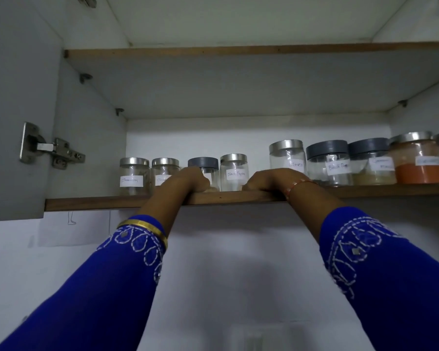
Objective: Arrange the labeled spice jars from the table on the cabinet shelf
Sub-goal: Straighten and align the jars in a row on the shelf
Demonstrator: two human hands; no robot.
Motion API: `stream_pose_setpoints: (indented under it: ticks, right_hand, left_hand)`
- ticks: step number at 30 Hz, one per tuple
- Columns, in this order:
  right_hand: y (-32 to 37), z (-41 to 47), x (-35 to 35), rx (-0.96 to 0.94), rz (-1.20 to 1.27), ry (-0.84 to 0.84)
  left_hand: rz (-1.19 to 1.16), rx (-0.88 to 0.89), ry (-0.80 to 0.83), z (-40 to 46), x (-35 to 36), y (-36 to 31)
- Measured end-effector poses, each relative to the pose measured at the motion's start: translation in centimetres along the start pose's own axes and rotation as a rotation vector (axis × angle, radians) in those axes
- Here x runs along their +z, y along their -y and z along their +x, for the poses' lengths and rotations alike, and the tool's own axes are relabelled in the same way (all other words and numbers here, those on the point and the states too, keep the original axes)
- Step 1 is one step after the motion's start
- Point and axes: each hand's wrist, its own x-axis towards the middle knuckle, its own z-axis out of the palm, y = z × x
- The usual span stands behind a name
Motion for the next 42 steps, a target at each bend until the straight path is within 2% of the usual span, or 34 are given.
stream_pose_setpoints:
  ticks: [6,11,14,21,26,31,37,42]
  right_hand:
    - [-1.7,-1.8,0.9,0.015,0.127,-0.146]
    - [-2.9,-4.9,2.1,-0.026,0.065,-0.247]
    - [-4.9,-6.7,2.5,-0.062,-0.079,-0.277]
    - [-9.2,-9.6,1.6,-0.008,-0.089,-0.23]
    - [-13.7,-11.0,2.3,0.099,-0.253,-0.312]
    - [-15.7,-11.2,3.1,0.08,-0.367,-0.417]
    - [-16.2,-11.0,3.6,0.0,-0.331,-0.505]
    - [-16.4,-10.7,4.1,-0.006,-0.309,-0.557]
  left_hand:
    - [-0.151,0.132,-0.117,-2.5,0.1,0.5]
    - [0.026,0.217,-0.349,-7.8,1.8,-0.8]
    - [0.113,0.297,-0.441,-10.1,2.8,-2.0]
    - [0.056,0.449,-0.338,-13.1,3.2,-7.7]
    - [0.089,0.444,-0.256,-14.0,4.5,-12.2]
    - [0.137,0.365,-0.326,-13.4,5.5,-13.2]
    - [0.168,0.31,-0.321,-12.7,5.3,-13.8]
    - [0.186,0.34,-0.409,-12.5,5.8,-13.5]
